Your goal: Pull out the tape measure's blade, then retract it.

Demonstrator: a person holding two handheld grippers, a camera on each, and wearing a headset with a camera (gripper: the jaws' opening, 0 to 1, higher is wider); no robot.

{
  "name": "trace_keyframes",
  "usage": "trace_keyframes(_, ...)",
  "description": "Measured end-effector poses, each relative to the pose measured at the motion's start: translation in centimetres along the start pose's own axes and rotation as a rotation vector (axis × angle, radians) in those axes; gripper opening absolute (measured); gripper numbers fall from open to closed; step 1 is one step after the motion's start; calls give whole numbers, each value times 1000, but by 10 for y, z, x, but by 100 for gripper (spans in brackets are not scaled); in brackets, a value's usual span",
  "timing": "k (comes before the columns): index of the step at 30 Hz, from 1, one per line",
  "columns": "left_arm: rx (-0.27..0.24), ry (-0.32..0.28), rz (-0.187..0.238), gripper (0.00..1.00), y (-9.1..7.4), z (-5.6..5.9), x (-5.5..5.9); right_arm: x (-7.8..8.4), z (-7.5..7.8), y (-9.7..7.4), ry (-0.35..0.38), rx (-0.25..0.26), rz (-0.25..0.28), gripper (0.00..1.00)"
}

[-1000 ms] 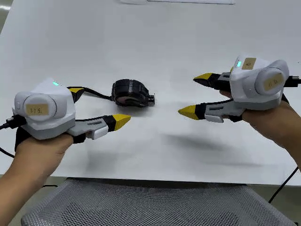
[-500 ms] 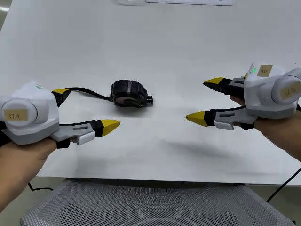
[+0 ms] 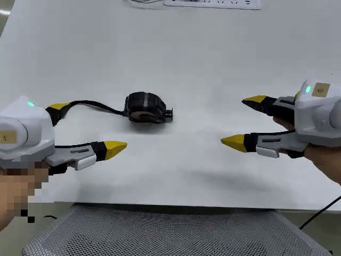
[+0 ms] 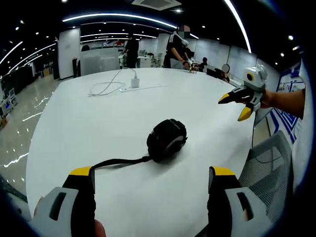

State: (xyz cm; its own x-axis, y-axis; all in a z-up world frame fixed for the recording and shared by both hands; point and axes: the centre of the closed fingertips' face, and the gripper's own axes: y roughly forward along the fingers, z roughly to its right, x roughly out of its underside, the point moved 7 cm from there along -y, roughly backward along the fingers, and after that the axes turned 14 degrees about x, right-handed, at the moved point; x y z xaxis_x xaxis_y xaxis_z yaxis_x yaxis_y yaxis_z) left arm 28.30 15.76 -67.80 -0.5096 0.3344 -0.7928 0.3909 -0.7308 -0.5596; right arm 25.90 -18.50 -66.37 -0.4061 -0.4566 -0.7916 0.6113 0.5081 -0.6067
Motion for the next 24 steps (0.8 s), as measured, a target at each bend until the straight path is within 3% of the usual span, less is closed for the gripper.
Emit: trace_keyframes(24,28,33,-39,99,-25,-5,14,14,-2,-27,15,36,-7,73)
